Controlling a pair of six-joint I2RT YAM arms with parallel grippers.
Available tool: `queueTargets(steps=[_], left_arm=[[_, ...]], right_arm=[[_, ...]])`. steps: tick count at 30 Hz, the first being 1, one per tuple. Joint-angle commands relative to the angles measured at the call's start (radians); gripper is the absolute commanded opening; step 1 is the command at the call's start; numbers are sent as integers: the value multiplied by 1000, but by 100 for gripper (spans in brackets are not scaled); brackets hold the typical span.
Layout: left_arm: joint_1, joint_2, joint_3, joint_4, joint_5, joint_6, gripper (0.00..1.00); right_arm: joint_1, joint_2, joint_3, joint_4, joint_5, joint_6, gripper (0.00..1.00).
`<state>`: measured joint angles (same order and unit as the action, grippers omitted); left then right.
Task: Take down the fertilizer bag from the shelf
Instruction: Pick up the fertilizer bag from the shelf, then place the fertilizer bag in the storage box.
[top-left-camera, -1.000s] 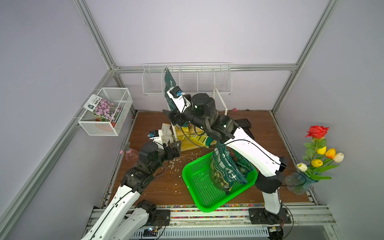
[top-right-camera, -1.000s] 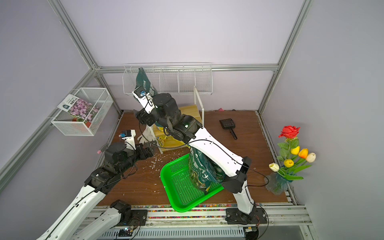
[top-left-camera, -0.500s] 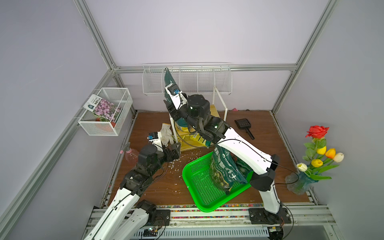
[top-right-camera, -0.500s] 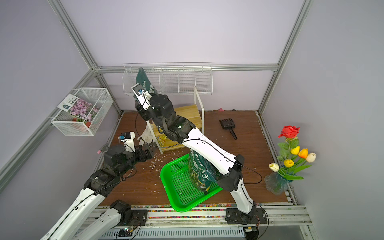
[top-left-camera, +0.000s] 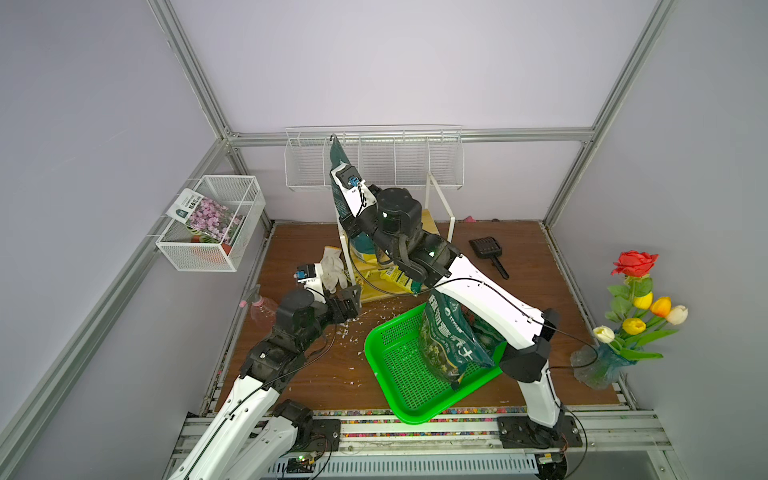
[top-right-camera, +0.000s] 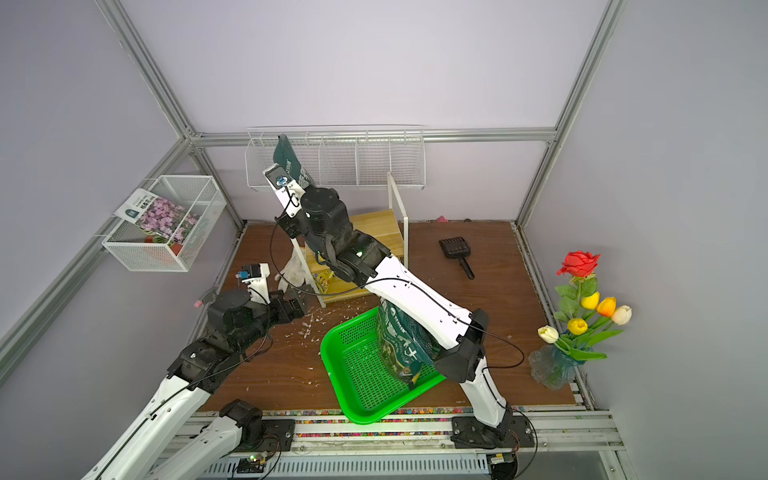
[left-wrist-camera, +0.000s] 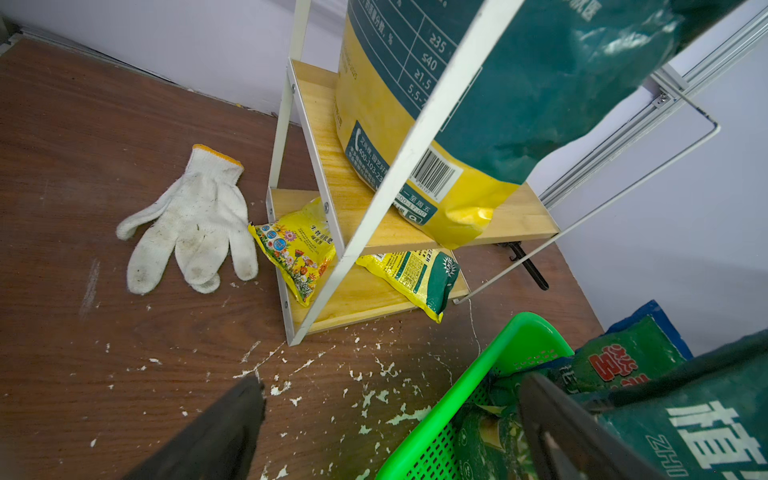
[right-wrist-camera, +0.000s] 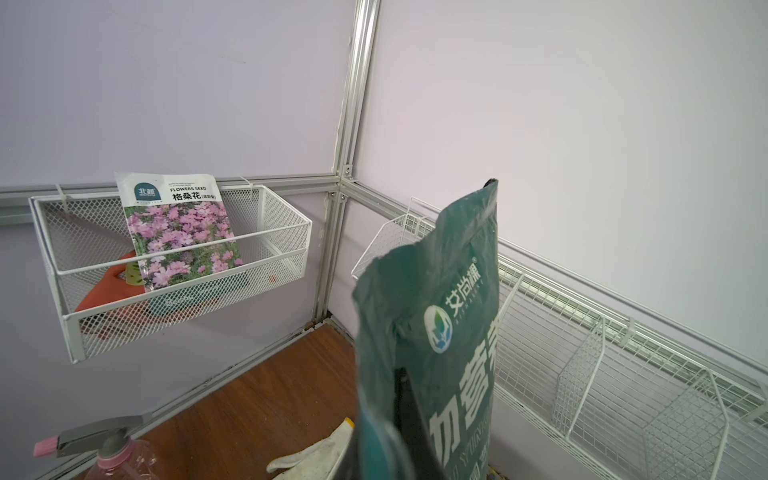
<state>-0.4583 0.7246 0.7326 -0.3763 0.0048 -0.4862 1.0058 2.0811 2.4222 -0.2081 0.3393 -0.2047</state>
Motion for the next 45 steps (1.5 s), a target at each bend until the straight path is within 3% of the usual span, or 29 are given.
queueTargets(steps=[1, 19, 27, 34, 45], left_arm=[[4, -2, -13, -4, 5, 20, 100], [6, 21, -14, 23, 15, 17, 100], [6, 21, -17, 25, 13, 14, 100], [6, 34, -11, 28, 11, 15, 100], [6, 82, 17, 34, -11, 24, 100]], right_arm=[[2, -33, 14, 45, 25, -44, 0], [0, -234, -14, -46, -35, -50, 0], [21, -403, -188, -63, -82, -18, 0], [92, -539, -355, -63, 13, -110, 0], [135, -729, -601, -51, 62, -59, 0]])
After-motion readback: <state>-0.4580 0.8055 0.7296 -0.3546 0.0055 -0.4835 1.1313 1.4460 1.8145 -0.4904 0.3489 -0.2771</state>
